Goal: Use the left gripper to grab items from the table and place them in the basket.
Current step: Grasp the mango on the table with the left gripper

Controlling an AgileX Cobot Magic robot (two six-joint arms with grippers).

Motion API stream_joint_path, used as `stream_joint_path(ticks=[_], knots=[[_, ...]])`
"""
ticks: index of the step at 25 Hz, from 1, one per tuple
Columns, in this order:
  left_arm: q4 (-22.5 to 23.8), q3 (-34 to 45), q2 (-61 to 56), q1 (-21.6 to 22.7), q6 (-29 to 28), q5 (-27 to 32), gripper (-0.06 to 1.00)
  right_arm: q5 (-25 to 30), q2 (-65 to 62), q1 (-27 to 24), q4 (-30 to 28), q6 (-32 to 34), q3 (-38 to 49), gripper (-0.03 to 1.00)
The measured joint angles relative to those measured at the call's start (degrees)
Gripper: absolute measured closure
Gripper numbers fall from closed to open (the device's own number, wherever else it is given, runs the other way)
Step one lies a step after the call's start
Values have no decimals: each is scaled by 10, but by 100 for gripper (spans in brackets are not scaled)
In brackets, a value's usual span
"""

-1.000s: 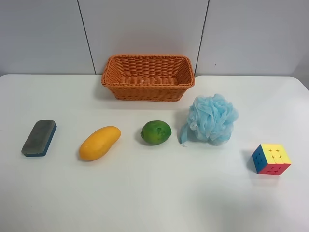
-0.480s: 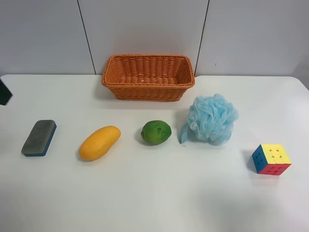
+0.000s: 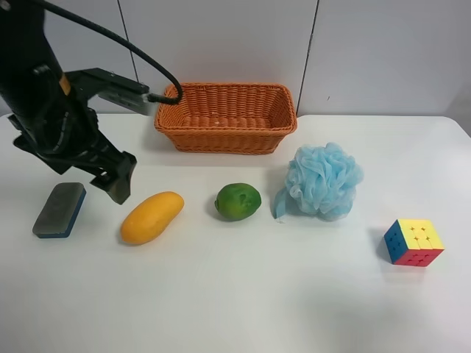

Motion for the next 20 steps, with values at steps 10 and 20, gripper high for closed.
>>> stream_joint_path(ticks=[10, 20], knots=[[-39, 0, 93, -10, -6, -82, -5, 0, 0, 0, 0, 0, 0, -2], [-47, 0, 169, -10, -6, -131, -5, 0, 0, 0, 0, 0, 0, -2]])
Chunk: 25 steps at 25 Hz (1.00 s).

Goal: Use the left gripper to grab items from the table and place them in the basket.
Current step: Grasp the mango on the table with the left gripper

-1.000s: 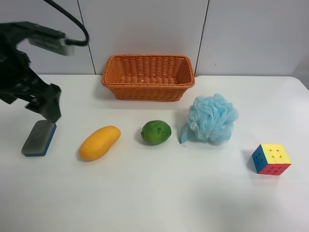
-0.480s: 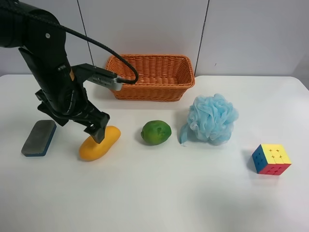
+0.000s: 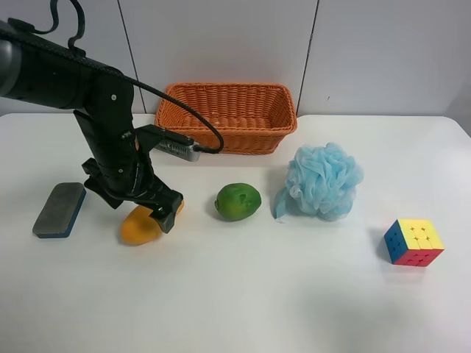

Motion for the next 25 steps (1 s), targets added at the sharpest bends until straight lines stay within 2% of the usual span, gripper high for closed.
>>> stream_joint_path(ticks=[11, 14, 18, 25], knots=[[-7, 0, 44, 0, 1, -27, -4, 0, 0, 0, 0, 0, 0, -2], [-12, 0, 54, 0, 2, -27, 8, 0, 0, 0, 0, 0, 0, -2], [-15, 0, 55, 0, 2, -27, 35, 0, 0, 0, 0, 0, 0, -2], [-16, -1, 55, 0, 2, -27, 34, 0, 0, 0, 0, 0, 0, -2]])
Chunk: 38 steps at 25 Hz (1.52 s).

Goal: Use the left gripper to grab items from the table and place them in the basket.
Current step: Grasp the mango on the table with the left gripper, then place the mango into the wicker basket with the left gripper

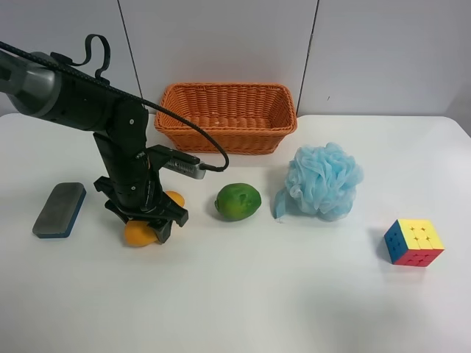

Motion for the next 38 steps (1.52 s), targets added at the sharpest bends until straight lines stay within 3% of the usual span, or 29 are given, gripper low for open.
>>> stream_joint_path(ticks=[5, 12, 15, 26, 34, 38], knots=[[7, -38, -8, 0, 0, 53, 34, 0, 0, 0, 0, 0, 0, -2], [16, -176, -21, 0, 0, 231, 34, 0, 0, 0, 0, 0, 0, -2], [16, -242, -21, 0, 0, 272, 34, 0, 0, 0, 0, 0, 0, -2], [20, -426, -4, 3, -2, 279, 34, 0, 0, 0, 0, 0, 0, -2], [20, -544, 75, 35, 17, 279, 34, 0, 0, 0, 0, 0, 0, -2], [16, -583, 113, 45, 20, 238, 34, 0, 0, 0, 0, 0, 0, -2]])
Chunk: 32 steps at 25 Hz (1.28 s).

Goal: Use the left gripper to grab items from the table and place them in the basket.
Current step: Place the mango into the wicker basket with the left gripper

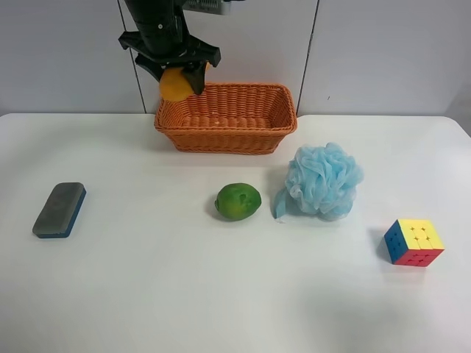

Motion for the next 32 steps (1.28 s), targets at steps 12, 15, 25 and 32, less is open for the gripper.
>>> stream_joint_path(ticks=[12, 15, 25, 32], knots=[[0, -12, 107, 9, 0, -178, 34, 0, 0, 0, 0, 0, 0, -2], [-4, -12, 128, 17, 0, -188, 34, 0, 0, 0, 0, 0, 0, -2], [-24, -12, 147, 36, 0, -191, 34, 0, 0, 0, 0, 0, 0, -2], [-55, -12, 147, 36, -2, -195, -3, 0, 0, 0, 0, 0, 0, -2]])
